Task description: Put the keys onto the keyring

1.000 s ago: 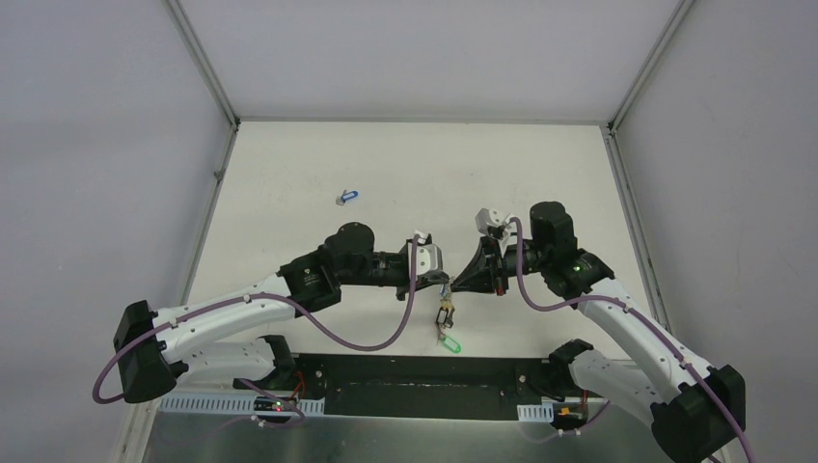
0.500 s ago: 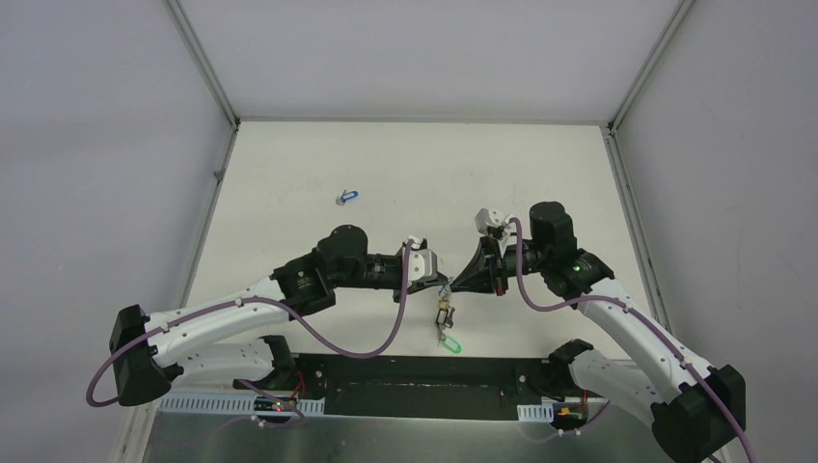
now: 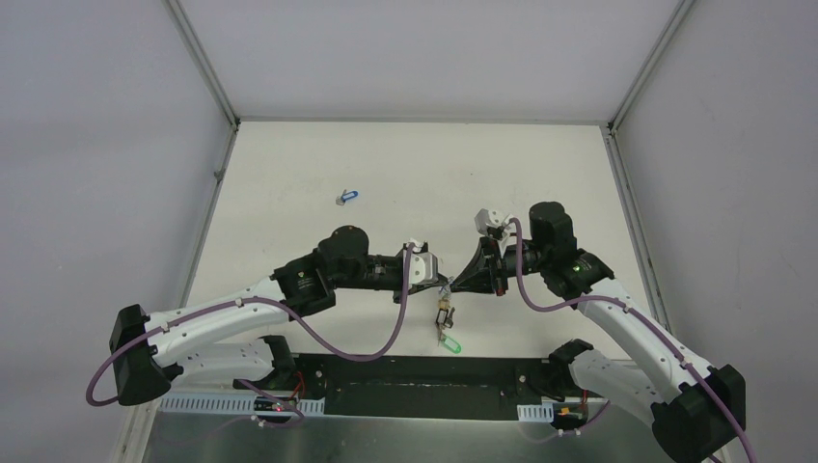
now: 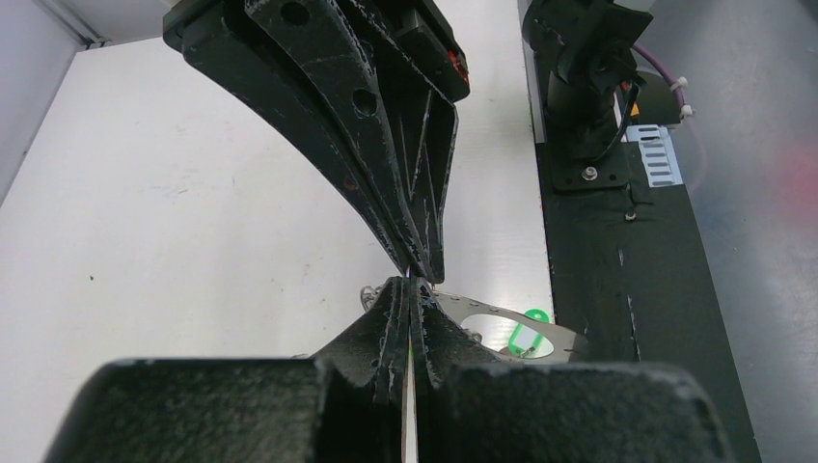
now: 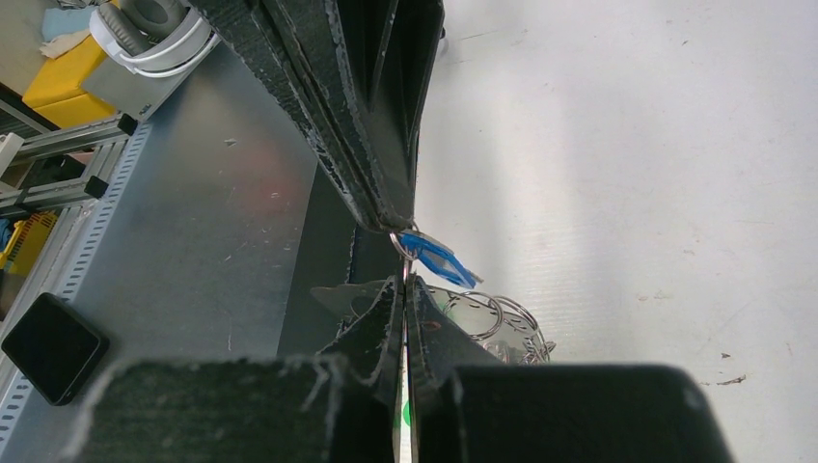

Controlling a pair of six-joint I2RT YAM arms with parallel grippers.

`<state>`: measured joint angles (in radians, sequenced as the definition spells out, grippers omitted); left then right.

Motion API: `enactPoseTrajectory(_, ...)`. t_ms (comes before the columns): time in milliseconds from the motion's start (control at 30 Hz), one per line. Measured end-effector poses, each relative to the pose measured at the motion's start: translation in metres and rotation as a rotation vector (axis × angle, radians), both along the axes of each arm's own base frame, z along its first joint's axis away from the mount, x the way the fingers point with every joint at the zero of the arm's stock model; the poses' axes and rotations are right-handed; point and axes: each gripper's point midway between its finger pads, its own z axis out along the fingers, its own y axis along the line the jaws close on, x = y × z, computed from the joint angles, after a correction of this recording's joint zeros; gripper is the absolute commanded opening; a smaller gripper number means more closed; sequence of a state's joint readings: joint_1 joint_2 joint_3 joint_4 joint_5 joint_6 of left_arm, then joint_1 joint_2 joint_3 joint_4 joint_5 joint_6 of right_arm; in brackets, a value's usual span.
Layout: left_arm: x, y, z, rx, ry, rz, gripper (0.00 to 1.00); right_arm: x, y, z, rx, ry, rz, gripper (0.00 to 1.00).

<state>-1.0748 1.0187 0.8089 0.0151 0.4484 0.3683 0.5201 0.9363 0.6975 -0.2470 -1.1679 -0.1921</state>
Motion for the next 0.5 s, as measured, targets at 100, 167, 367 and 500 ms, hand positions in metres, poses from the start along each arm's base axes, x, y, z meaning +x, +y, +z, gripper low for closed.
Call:
enactPoseTrajectory(100,0.0001,0.0004,-0.0019,0.008,-0.003,-0.001,0.0,-0.0002,0.0,-0.0001,0.0,0.0,0.001,0.0)
enactPoseTrajectory(167,0.0001,0.0006,-0.0038,0.015,-0.002,-0.001,0.0,-0.0005,0.0001,-0.0002,-0.001,0.0,0.002,0.0)
enactPoseTrajectory(367,-0.0001,0.0013,-0.0061,0.024,0.002,0.0,0.0,-0.0007,0.0002,-0.0003,-0.001,-0.001,0.003,0.0)
enactPoseTrajectory(500,-0.0006,0.0024,-0.0098,0.038,0.009,0.0,0.0,-0.0006,0.0002,-0.0004,0.0,-0.004,0.003,0.0)
